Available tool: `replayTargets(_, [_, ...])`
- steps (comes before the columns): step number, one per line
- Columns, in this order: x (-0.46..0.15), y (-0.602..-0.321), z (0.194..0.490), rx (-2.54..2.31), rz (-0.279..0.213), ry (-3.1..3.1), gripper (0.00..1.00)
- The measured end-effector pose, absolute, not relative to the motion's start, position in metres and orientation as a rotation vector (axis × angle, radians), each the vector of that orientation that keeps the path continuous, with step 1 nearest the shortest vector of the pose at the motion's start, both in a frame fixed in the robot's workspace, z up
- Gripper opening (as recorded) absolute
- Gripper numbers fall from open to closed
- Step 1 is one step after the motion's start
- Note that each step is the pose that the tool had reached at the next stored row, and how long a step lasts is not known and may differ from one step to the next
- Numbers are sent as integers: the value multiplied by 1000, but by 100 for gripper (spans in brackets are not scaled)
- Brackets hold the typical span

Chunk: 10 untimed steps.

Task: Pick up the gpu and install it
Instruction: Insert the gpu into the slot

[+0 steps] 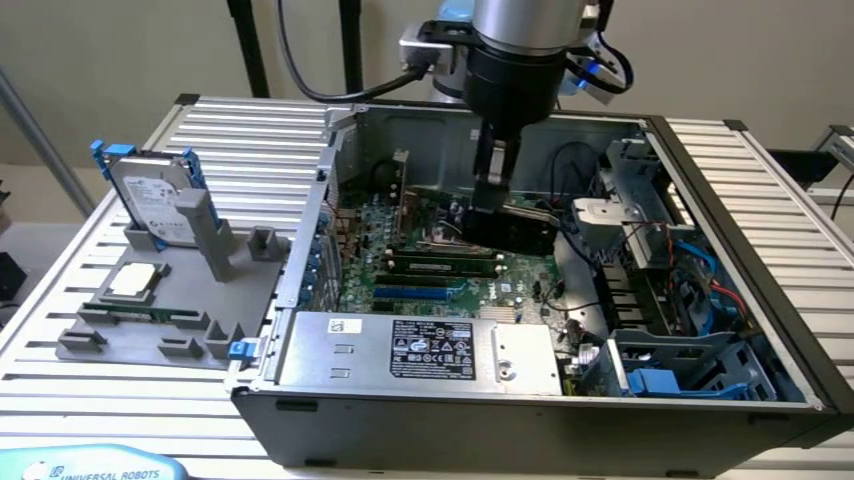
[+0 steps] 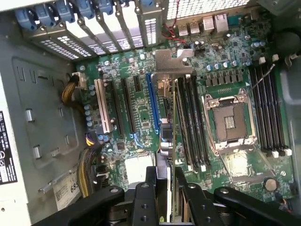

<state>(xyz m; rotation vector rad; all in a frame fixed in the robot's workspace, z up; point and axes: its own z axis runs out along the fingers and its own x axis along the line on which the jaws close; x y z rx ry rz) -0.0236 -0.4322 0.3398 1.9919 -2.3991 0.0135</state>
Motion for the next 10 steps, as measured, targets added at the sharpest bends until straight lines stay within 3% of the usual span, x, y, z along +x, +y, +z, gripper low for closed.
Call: replayTargets(10, [-35,-432,329,2123,24,-2293,26])
